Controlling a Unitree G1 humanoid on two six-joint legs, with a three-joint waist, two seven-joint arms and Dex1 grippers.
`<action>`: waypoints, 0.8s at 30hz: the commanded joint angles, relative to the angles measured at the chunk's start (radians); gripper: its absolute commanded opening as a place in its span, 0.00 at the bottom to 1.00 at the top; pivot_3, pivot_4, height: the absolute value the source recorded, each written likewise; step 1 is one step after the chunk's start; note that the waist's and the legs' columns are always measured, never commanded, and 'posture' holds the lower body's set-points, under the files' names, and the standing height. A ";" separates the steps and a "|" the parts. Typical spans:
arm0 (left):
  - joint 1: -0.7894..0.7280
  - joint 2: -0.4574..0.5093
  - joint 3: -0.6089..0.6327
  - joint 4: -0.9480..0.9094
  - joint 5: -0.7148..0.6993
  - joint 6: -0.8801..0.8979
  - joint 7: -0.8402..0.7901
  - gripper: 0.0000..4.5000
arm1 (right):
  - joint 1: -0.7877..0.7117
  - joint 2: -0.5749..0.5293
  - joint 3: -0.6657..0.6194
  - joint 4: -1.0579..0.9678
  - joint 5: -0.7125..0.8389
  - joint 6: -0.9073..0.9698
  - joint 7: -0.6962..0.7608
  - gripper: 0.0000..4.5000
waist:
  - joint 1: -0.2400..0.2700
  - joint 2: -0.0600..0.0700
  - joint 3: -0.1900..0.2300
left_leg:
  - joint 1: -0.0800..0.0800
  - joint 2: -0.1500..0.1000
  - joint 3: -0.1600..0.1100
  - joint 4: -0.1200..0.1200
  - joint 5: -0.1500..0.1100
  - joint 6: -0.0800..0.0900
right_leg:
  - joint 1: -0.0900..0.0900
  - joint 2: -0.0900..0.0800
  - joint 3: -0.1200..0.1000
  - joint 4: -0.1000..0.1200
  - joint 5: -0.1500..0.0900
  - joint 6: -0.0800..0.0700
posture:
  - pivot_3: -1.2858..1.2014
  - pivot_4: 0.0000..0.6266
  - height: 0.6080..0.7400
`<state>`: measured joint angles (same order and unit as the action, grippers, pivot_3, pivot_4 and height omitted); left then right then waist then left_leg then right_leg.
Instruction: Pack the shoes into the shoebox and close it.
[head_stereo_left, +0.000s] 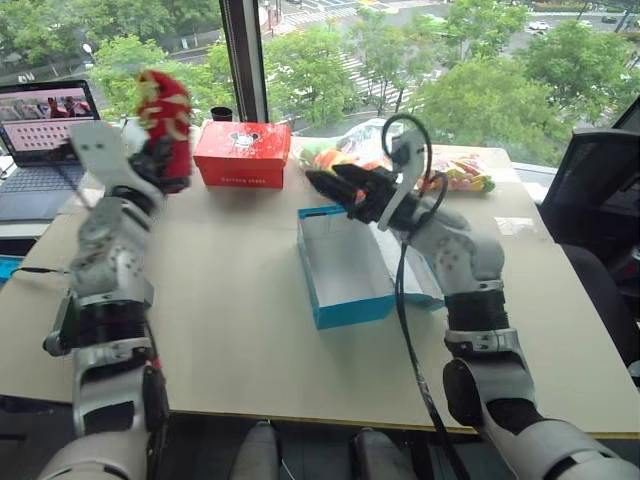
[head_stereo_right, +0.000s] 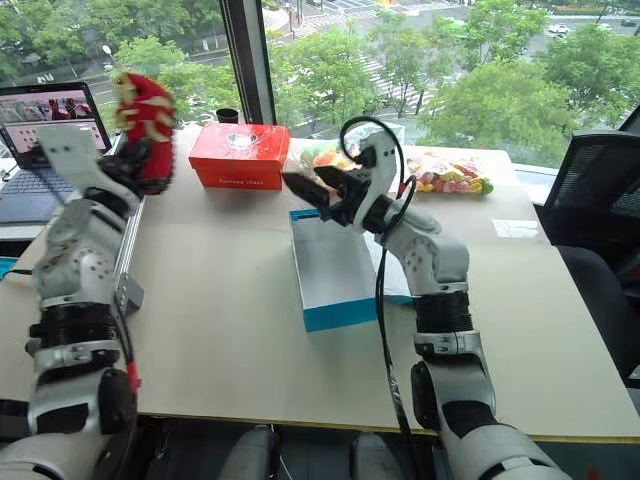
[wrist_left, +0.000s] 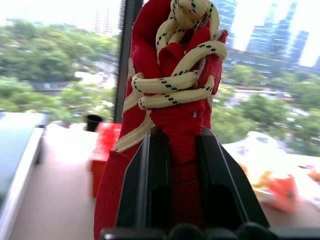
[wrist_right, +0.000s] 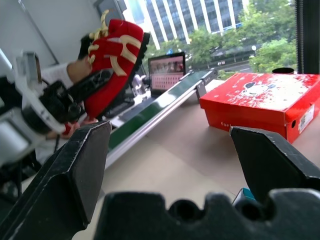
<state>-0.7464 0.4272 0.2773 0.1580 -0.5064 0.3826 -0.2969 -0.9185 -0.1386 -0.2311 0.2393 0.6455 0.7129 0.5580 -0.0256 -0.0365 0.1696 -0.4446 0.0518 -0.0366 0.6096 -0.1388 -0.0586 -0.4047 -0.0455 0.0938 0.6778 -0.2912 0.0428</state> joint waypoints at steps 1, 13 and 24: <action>-0.011 -0.053 -0.056 -0.144 -0.056 0.078 -0.019 0.04 | -0.064 0.018 -0.142 0.002 0.183 0.119 -0.093 1.00 | -0.014 0.000 0.000 | 0.000 0.000 0.000 -0.001 0.000 0.000 | 0.000 0.000 0.000 0.000 0.000 0.000 | 0.52 0.24 0.99; -0.040 -0.227 -0.191 -0.222 -0.051 0.173 -0.013 0.04 | -0.074 0.022 -0.197 0.009 0.284 0.220 -0.222 1.00 | -0.020 0.000 0.000 | -0.001 -0.001 0.000 0.000 0.000 0.000 | 0.000 0.000 0.001 -0.001 0.000 0.000 | 0.52 0.24 0.99; -0.050 -0.295 -0.196 -0.254 -0.061 0.221 0.022 0.04 | -0.053 0.020 -0.181 0.000 0.278 0.194 -0.244 1.00 | -0.020 0.001 0.000 | -0.001 -0.001 0.000 0.000 0.000 0.001 | 0.000 0.000 0.001 -0.002 0.000 0.000 | 0.52 0.24 0.99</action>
<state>-0.7734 0.1390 0.0825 -0.0393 -0.5530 0.6135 -0.2713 -0.9558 -0.1127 -0.4026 0.2741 0.9009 0.9265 0.3191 -0.0453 -0.0359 0.1699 -0.4454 0.0513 -0.0367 0.6092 -0.1387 -0.0580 -0.4044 -0.0450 0.0947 0.6759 -0.2913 0.0430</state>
